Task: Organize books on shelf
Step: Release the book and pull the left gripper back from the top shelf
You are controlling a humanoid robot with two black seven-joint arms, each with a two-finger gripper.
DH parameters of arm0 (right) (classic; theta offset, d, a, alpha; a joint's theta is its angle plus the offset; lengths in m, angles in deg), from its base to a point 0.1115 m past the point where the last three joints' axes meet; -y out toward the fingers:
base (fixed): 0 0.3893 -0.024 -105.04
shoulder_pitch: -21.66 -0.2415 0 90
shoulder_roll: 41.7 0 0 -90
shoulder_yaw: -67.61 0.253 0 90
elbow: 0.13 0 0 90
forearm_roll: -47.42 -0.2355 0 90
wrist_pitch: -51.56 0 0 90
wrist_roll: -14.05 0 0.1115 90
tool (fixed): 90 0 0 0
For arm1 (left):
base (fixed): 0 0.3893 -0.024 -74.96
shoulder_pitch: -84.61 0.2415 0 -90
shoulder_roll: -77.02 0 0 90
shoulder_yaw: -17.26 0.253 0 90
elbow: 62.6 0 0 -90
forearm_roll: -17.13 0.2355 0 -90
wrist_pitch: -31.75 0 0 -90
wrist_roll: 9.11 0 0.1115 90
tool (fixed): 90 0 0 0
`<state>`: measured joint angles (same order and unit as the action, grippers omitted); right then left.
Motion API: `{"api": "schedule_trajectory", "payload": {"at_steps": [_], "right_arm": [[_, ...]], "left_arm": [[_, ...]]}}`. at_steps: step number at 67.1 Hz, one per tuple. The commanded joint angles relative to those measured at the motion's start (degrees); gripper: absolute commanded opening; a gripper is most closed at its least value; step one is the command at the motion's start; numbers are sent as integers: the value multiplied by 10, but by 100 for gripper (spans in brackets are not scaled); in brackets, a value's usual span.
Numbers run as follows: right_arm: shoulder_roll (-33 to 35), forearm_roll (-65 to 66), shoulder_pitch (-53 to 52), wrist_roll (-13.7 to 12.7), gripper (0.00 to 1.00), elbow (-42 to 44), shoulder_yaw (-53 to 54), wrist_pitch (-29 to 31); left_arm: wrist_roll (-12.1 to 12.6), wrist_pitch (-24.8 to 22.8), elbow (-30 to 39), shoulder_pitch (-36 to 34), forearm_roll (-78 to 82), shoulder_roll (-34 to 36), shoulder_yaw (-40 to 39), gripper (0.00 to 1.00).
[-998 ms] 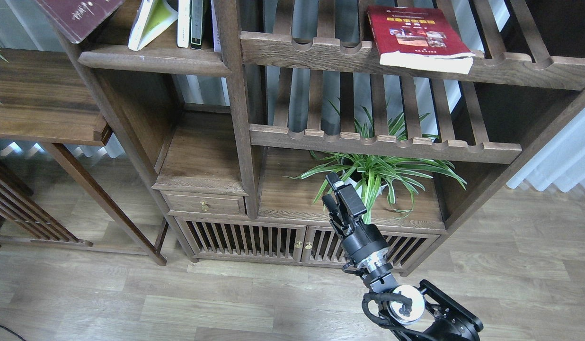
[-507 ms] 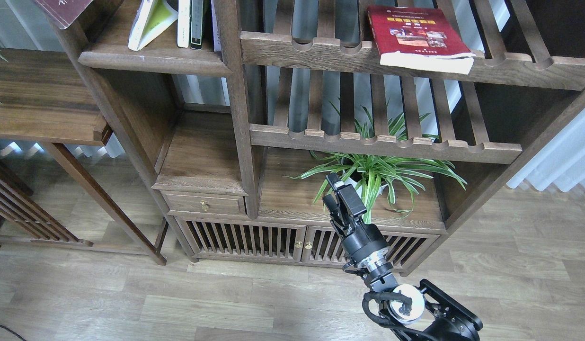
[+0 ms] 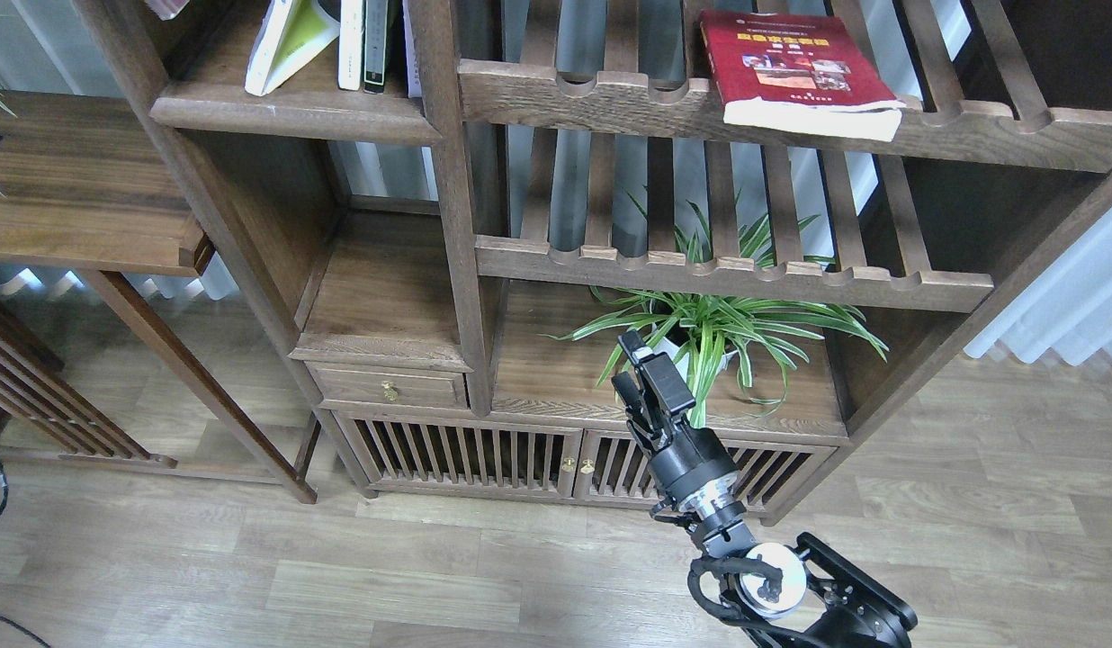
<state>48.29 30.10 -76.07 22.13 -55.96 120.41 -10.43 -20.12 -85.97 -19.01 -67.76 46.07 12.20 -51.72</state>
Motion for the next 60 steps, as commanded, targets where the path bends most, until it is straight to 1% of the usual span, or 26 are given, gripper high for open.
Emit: {"api": "schedule_trajectory", "payload": {"at_steps": [1, 12, 21, 27, 40, 60], "right_arm": [[0, 0, 0, 0, 98, 0, -1, 0], [0, -1, 2, 0, 98, 0, 0, 0], [0, -1, 4, 0, 98, 0, 0, 0], [0, -1, 4, 0, 98, 1, -1, 0], [0, -1, 4, 0, 98, 1, -3, 0], [0, -2, 4, 0, 98, 0, -1, 0]], "left_arm": [[-24, 16, -31, -19, 1, -22, 22, 4], [-65, 34, -76, -43, 2, -42, 51, 4], [-86, 39, -96, -46, 2, -47, 67, 4], [-88, 46, -108, -46, 2, -47, 73, 4], [-100, 46, -146, -47, 8, -50, 87, 4], [-101, 47, -152, -57, 18, -75, 130, 4]]}}
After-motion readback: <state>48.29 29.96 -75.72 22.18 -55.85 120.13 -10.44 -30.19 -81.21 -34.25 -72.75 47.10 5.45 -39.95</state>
